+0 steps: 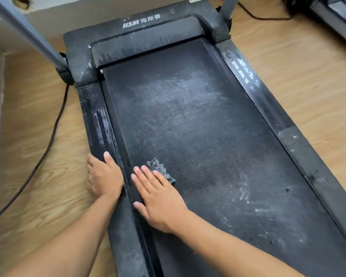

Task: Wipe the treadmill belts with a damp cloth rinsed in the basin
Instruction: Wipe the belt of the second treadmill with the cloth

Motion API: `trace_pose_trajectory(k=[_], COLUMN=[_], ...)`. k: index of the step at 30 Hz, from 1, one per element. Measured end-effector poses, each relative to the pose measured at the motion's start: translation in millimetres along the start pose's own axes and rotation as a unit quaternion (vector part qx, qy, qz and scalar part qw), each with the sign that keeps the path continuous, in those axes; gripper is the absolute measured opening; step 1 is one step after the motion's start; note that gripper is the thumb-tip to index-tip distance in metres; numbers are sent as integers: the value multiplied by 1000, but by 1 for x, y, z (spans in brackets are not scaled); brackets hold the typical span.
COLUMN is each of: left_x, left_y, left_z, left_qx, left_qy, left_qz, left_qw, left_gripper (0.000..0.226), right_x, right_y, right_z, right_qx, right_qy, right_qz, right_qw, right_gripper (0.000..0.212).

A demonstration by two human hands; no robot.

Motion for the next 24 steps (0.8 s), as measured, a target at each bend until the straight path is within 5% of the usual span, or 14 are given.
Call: trace_pose_trajectory(k=[3,8,11,16,24], left_x=[-1,2,2,1,2], left_y=[0,4,4,1,3], left_z=[-2,-5,-4,-1,-4], left_qx=[1,24,19,16,9], left_qy=[-3,-9,-14,-7,15], left_qz=[-1,7,8,8,-6], left_qw=[1000,1000,1000,1000,1000], left_gripper=[63,63,62,57,61], right_x=[-29,-36,-58,-53,37], right_y=[-66,-262,-306,-235,12], right_z=[15,70,71,53,10], right_qx=[-44,-12,30,103,82], right_qy=[14,-9,-20,-88,-36], right_qz=[87,-241,-324,-477,-196], right_qw=[995,970,945,868,977], right_gripper=[79,89,91,97,80])
Point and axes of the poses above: each hand's wrist, its own x-axis towards the middle knuckle, its own z-axis out of the back of the hand, y = z × x, the point moved 3 cm from there along x, towards the middle knuckle, and after that the axes turned 12 degrees about -z, right-handed, at the moved point
